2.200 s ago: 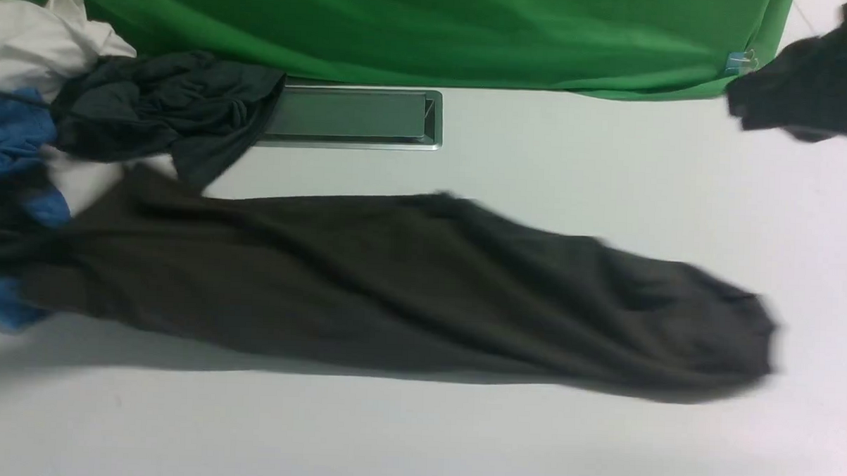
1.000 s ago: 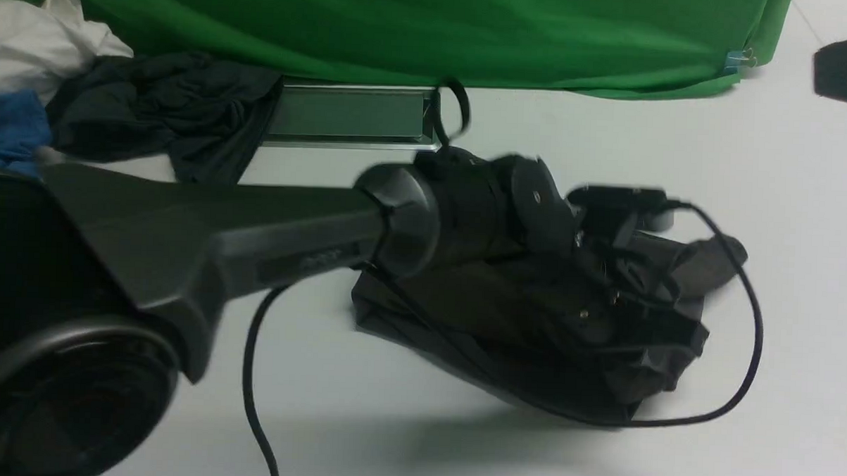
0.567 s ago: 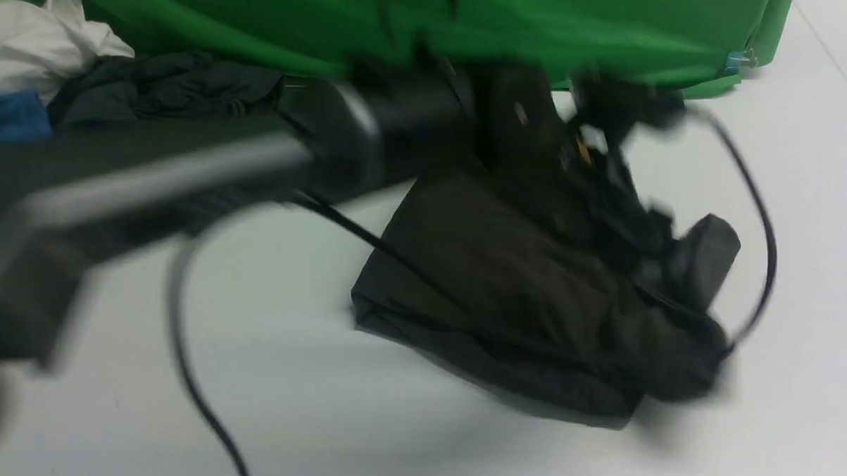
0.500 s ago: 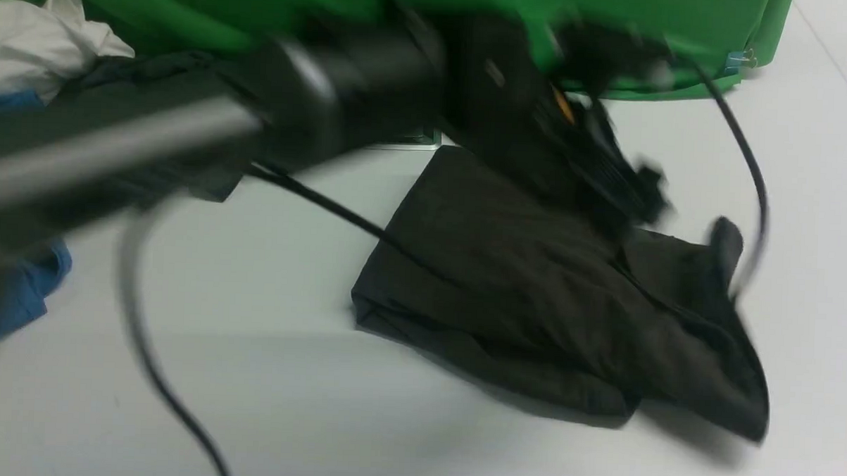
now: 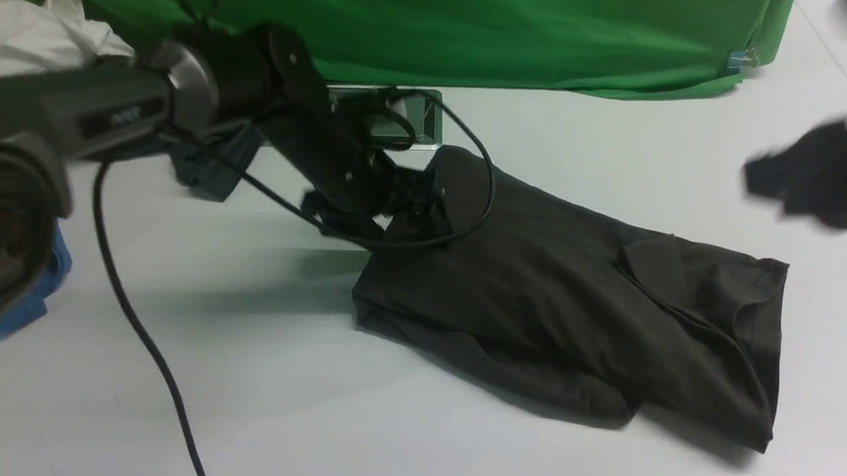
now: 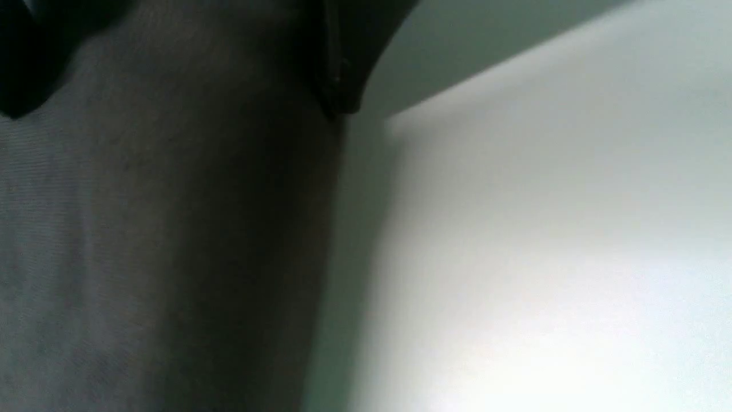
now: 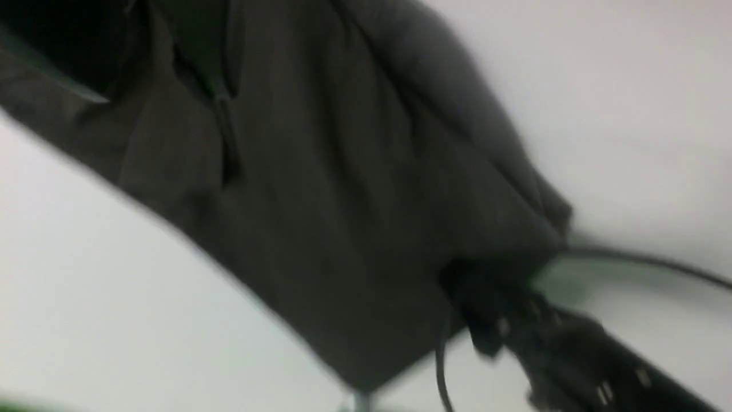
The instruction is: Fold a long-sleeved shirt on a white desktop.
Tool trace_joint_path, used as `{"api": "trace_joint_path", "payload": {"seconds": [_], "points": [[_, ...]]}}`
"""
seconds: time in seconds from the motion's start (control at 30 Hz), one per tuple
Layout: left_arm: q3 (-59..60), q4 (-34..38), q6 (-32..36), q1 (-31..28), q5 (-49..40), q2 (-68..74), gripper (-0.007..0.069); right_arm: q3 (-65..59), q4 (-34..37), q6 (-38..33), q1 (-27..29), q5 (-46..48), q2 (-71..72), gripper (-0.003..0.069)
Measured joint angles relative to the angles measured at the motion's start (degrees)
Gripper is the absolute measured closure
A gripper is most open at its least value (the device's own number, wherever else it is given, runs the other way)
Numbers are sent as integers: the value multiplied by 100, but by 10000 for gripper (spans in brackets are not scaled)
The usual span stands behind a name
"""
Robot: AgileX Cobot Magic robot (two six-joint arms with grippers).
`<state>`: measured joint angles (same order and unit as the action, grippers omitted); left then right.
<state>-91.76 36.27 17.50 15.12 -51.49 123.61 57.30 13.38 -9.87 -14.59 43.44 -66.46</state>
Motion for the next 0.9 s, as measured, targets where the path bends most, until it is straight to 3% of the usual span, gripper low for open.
{"api": "trace_joint_path", "payload": {"seconds": [0.1, 0.23, 0.37, 0.53, 0.77, 0.9], "points": [[0, 338, 360, -28, -108, 85, -17, -189, 0, 0, 0, -186, -260, 412], [0, 441, 468, -102, -281, 85, 142, -387, 5, 0, 0, -375, -497, 411], [90, 498, 497, -381, -657, -7, 512, -516, 5, -54, 0, -614, -726, 411], [799, 472, 510, -660, -546, -440, 543, -452, 5, -194, 0, -806, -969, 410], [2935, 574, 545, -978, 866, -1637, 543, 113, 53, -194, -79, -865, -1811, 409], [3384, 747, 563, -978, 1228, -1857, 543, 408, 127, -194, -313, -985, -2225, 409]]}}
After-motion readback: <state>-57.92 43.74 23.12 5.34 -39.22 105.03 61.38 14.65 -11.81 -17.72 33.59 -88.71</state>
